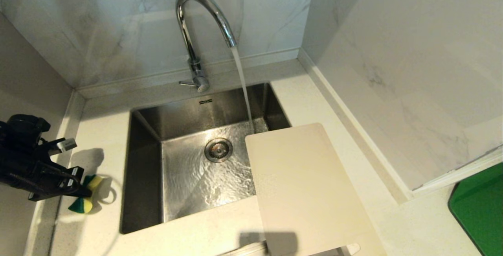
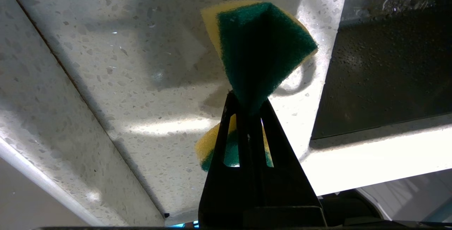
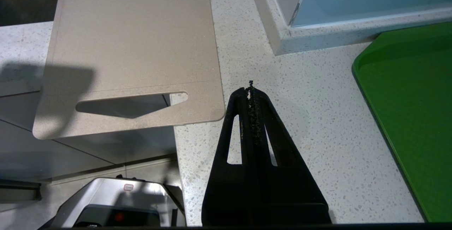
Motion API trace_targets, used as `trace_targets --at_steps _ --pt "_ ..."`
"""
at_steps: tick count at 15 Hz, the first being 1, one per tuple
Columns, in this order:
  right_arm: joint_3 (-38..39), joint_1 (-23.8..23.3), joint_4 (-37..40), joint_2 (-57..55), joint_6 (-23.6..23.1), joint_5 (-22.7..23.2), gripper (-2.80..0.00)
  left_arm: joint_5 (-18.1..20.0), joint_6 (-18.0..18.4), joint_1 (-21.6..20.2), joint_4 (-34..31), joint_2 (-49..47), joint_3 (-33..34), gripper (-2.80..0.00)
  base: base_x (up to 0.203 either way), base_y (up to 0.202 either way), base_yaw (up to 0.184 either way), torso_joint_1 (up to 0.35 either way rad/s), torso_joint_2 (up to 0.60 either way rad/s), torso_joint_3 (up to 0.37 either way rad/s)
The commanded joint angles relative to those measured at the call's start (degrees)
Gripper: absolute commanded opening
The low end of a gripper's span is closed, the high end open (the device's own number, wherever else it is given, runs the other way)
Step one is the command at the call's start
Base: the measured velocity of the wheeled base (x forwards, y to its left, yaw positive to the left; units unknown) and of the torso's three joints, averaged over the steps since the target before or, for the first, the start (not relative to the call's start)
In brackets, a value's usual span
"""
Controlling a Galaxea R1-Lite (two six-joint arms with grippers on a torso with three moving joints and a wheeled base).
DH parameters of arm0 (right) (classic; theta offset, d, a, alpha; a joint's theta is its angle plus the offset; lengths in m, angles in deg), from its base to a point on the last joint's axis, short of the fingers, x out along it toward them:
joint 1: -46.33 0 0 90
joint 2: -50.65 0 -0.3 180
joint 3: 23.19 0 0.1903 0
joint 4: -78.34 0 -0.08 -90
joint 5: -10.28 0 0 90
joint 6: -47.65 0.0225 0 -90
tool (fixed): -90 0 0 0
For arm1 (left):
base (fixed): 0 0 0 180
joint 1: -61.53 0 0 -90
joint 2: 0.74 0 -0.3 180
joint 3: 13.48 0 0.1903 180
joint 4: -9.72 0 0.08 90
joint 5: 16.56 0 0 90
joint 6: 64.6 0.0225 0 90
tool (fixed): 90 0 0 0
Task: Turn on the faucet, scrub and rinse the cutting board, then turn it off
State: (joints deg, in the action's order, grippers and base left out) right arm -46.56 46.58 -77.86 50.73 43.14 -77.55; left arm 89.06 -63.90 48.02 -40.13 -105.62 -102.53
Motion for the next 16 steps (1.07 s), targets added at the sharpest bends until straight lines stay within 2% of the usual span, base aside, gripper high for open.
trace_targets --at_steps 1,2,3,12,13,16 --pt "0.0 0.02 0.0 -0.07 -0.06 0.03 -2.8 0.11 0.06 -0.03 -0.15 0.14 0.28 -2.8 0.0 0.0 0.0 0.0 0.0 0.0" --pt "0.0 0.02 0.0 -0.07 -0.06 0.03 -2.8 0.11 0.08 -0.03 -0.15 0.37 0.38 -2.8 0.0 0.0 0.0 0.0 0.0 0.0" --pt "0.0 0.02 0.0 -0.07 -0.06 0.03 -2.8 0.19 0.02 -0.03 -0.15 0.78 0.51 0.0 0.0 0.0 0.0 0.0 0.0 0.0" --pt "0.0 0.02 0.0 -0.07 -0.06 0.03 -2.8 0.72 -0.17 -0.03 -0.15 7.45 1.45 0.0 0.0 0.0 0.0 0.0 0.0 0.0" --pt "0.0 0.02 0.0 -0.07 -0.06 0.03 -2.8 0.68 -0.05 -0.03 -0.15 9.29 1.22 -2.8 0.0 0.0 0.0 0.0 0.0 0.0" --pt "0.0 0.02 0.0 -0.07 -0.06 0.03 -2.8 0.58 0.88 -0.03 -0.15 14.79 -2.53 -2.8 0.0 0.0 0.0 0.0 0.0 0.0"
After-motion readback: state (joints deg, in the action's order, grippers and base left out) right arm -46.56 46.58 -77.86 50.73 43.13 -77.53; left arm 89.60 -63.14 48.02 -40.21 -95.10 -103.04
